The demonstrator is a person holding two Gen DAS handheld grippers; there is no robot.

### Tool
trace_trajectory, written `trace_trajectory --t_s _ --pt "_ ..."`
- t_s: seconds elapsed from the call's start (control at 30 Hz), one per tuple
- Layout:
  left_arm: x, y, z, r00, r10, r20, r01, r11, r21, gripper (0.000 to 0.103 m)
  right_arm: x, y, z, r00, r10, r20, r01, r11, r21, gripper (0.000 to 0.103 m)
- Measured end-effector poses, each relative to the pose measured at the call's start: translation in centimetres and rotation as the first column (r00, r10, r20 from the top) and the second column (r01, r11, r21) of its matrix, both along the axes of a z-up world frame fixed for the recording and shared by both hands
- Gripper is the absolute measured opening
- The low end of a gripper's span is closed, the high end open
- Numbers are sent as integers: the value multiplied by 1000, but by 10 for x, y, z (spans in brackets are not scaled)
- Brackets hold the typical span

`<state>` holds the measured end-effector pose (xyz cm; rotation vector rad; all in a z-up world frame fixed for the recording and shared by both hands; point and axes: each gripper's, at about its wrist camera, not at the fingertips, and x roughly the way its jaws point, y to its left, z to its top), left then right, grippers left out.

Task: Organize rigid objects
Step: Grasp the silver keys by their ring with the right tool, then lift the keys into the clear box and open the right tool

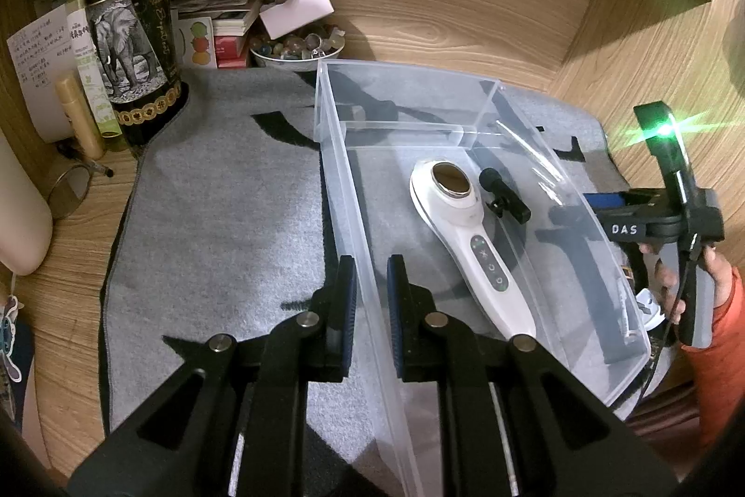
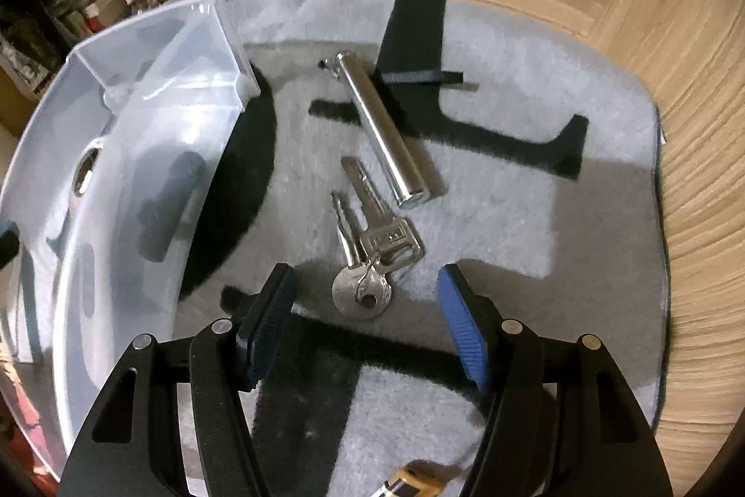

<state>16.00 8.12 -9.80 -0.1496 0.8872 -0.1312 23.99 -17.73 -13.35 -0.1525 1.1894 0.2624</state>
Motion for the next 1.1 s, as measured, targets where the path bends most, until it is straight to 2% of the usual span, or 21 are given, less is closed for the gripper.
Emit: trace_trajectory --t_s 0.07,0.17,0.23,0.33,0.57,1.1 --pt "0 0 0 1000 0 1 0 1000 1 13 -2 2 0 1000 10 10 -10 1000 -13 59" --pt "0 0 0 1000 0 1 0 1000 -1 13 -5 5 0 999 32 20 -31 999 -22 49" --pt "0 0 0 1000 0 0 0 1000 0 13 -8 9 2 998 52 25 -51 998 -25 36" --pt "0 0 0 1000 0 1 0 1000 1 13 -10 9 3 998 63 28 -62 998 -28 23" --pt "0 1 0 1000 0 1 0 1000 -1 13 -7 10 9 998 41 56 -40 999 -17 23" --pt "-1 1 -1 1000 1 1 -1 1000 0 13 -25 12 79 967 19 254 -27 999 28 23"
